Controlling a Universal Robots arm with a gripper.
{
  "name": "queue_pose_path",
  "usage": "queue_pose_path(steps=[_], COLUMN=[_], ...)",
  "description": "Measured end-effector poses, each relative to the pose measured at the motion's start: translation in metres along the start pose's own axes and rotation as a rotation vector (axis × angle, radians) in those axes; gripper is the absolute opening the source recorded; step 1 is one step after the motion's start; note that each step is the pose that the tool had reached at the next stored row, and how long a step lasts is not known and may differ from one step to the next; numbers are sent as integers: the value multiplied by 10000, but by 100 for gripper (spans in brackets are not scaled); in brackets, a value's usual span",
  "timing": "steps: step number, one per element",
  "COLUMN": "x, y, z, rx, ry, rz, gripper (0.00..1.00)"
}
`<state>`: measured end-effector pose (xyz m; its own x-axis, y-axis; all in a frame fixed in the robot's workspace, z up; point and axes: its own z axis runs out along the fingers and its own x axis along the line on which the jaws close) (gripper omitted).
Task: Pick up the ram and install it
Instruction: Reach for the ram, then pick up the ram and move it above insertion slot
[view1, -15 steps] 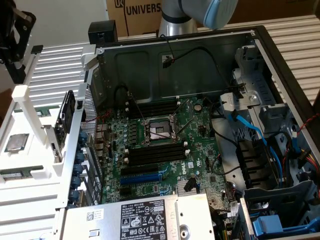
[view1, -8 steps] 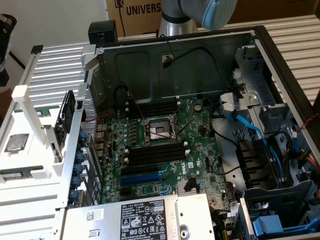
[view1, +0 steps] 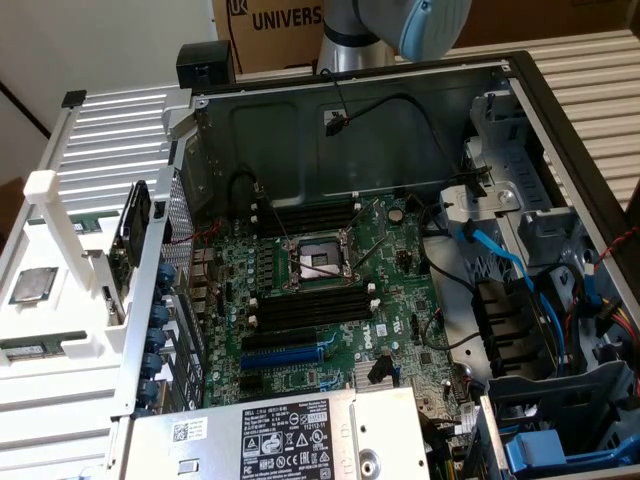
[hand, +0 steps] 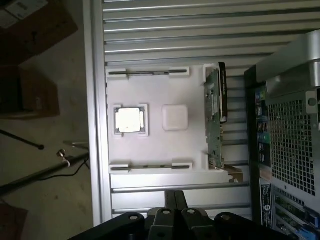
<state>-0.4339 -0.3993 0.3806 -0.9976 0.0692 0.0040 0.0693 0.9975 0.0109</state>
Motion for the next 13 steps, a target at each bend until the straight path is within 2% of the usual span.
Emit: queue_pose_path(steps=[1,4,6,7,13], x=[23,44,47,47,47], y=[29,60,75,75,76], z=[26,91,143,147,146], rx=[43,86,137,143,143], ry=[-3,-9,-11,21,24], rz=[-2,-3,-2,-4,-3], gripper=[10,10,10,10,10])
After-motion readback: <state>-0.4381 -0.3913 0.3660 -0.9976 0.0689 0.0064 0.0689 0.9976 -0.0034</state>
